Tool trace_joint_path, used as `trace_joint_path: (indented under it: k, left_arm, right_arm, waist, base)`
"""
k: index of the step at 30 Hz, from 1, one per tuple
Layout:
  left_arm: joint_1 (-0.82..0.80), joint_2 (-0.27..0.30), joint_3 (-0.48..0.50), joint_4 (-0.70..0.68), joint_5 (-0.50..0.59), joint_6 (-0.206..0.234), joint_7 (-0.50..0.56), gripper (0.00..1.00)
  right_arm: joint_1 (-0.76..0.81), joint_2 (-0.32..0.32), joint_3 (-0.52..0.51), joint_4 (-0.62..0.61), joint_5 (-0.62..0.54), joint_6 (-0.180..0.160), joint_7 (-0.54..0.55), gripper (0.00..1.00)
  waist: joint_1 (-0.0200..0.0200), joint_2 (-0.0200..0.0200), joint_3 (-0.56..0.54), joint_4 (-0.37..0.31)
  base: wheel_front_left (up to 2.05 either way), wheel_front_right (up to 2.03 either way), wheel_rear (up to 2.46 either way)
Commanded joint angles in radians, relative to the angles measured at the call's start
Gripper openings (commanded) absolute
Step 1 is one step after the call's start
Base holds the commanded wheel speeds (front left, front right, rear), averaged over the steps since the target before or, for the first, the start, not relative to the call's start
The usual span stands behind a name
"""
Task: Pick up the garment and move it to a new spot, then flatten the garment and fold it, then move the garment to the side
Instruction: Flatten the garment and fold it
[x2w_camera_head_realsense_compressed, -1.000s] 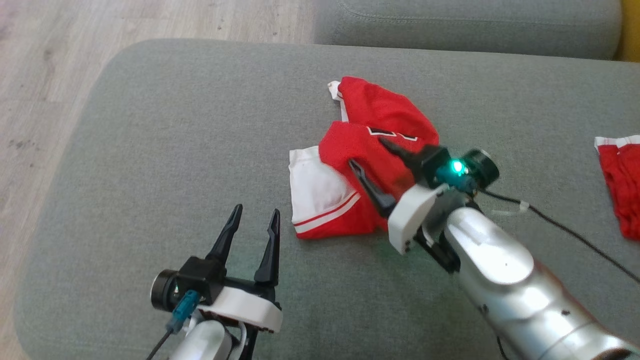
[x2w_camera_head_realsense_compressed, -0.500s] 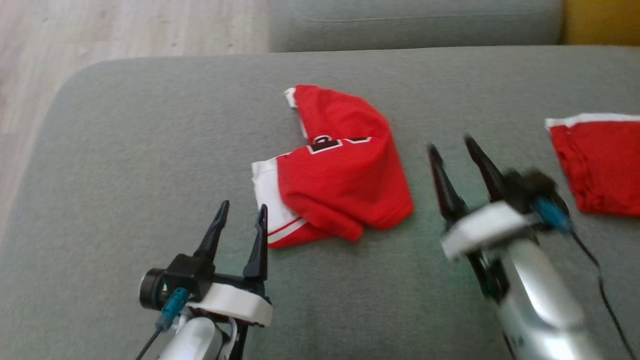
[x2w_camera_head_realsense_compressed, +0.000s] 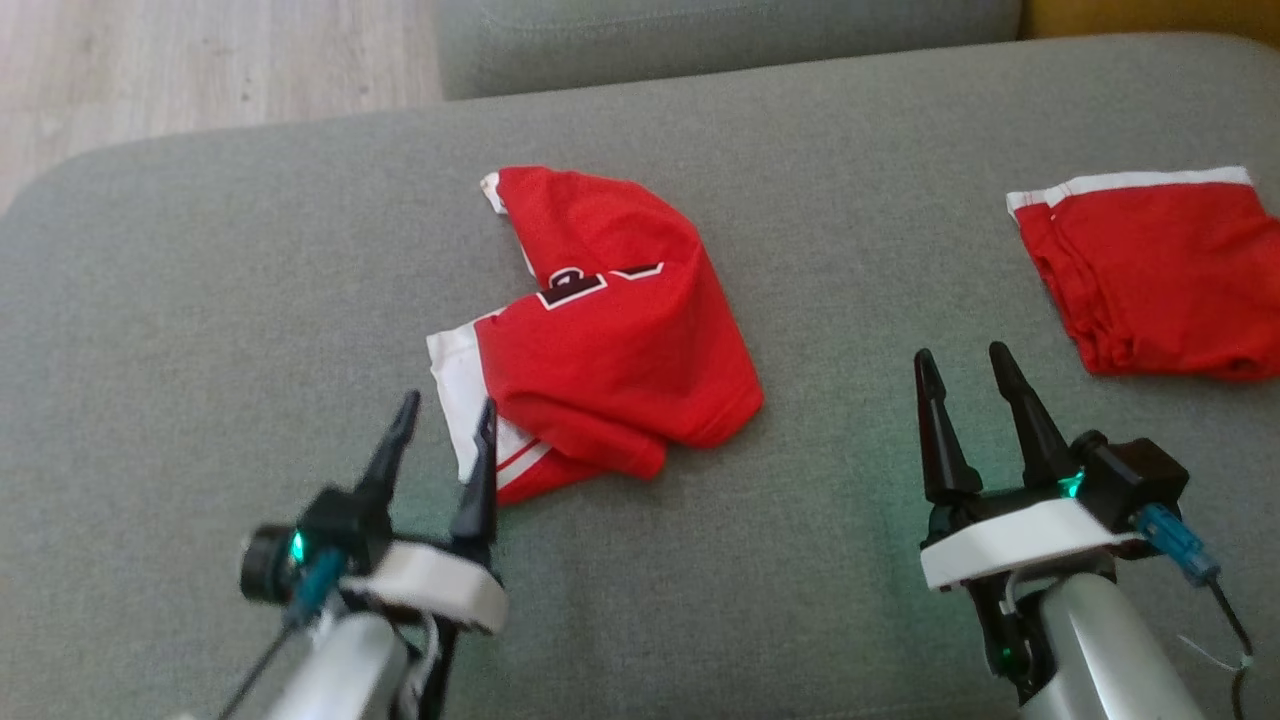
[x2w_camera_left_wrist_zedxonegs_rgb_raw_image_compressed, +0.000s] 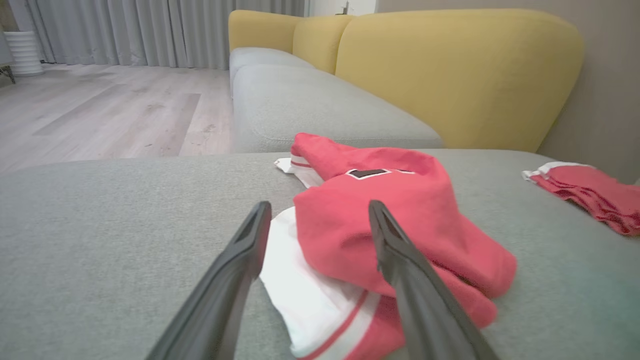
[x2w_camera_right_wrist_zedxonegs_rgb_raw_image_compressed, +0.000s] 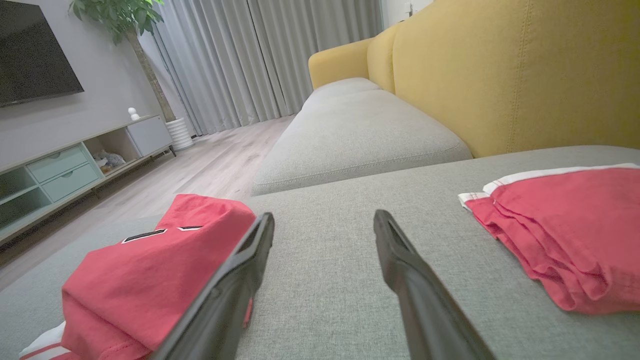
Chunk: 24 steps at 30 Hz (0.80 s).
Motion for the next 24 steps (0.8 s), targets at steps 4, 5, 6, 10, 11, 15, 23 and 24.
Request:
trace_joint_path:
  k: [4, 5, 6, 10, 11, 15, 23, 24]
  left_arm:
    - [-0.137, 0.042, 0.037, 0.044, 0.021, -0.003, 0.060, 1.00]
    - [-0.161, 0.045, 0.037, 0.064, 0.023, -0.006, 0.073, 1.00]
    - [-0.184, 0.048, 0.035, 0.088, 0.023, -0.011, 0.089, 1.00]
    - [-0.258, 0.066, 0.023, 0.203, 0.031, -0.020, 0.176, 1.00]
    - [-0.273, 0.068, 0.020, 0.232, 0.030, -0.025, 0.191, 1.00]
    - [-0.321, 0.068, 0.015, 0.327, 0.021, -0.052, 0.216, 1.00]
    - [-0.389, 0.056, 0.010, 0.456, -0.006, -0.110, 0.224, 1.00]
    - [-0.396, 0.055, 0.009, 0.473, -0.011, -0.120, 0.233, 1.00]
  right_arm:
    - [-0.021, 0.000, 0.032, -0.045, 0.010, 0.007, -0.008, 1.00]
    - [-0.019, 0.000, 0.035, -0.046, 0.010, 0.007, -0.008, 1.00]
    - [-0.018, 0.000, 0.040, -0.047, 0.010, 0.007, -0.007, 1.00]
    - [-0.022, 0.000, 0.053, -0.052, 0.015, 0.007, -0.008, 1.00]
    - [-0.024, 0.000, 0.055, -0.054, 0.017, 0.007, -0.008, 1.00]
    - [-0.030, 0.000, 0.066, -0.057, 0.023, 0.007, -0.009, 1.00]
    - [-0.051, 0.000, 0.072, -0.061, 0.029, 0.007, -0.011, 1.00]
    - [-0.054, 0.000, 0.071, -0.062, 0.031, 0.007, -0.011, 1.00]
  waist:
    - [0.0000, 0.0000, 0.035, -0.011]
    - [0.0000, 0.0000, 0.044, -0.014]
    - [0.0000, 0.0000, 0.052, -0.017]
    - [0.0000, 0.0000, 0.079, -0.034]
    - [0.0000, 0.0000, 0.084, -0.038]
    - [0.0000, 0.0000, 0.104, -0.052]
    - [0.0000, 0.0000, 0.141, -0.081]
    - [0.0000, 0.0000, 0.145, -0.085]
  base:
    - [0.00, 0.00, 0.00]
    - [0.00, 0.00, 0.00]
    - [0.00, 0.00, 0.00]
    - [0.00, 0.00, 0.00]
    - [0.00, 0.00, 0.00]
    - [0.00, 0.00, 0.00]
    - [0.00, 0.00, 0.00]
    - [0.00, 0.00, 0.00]
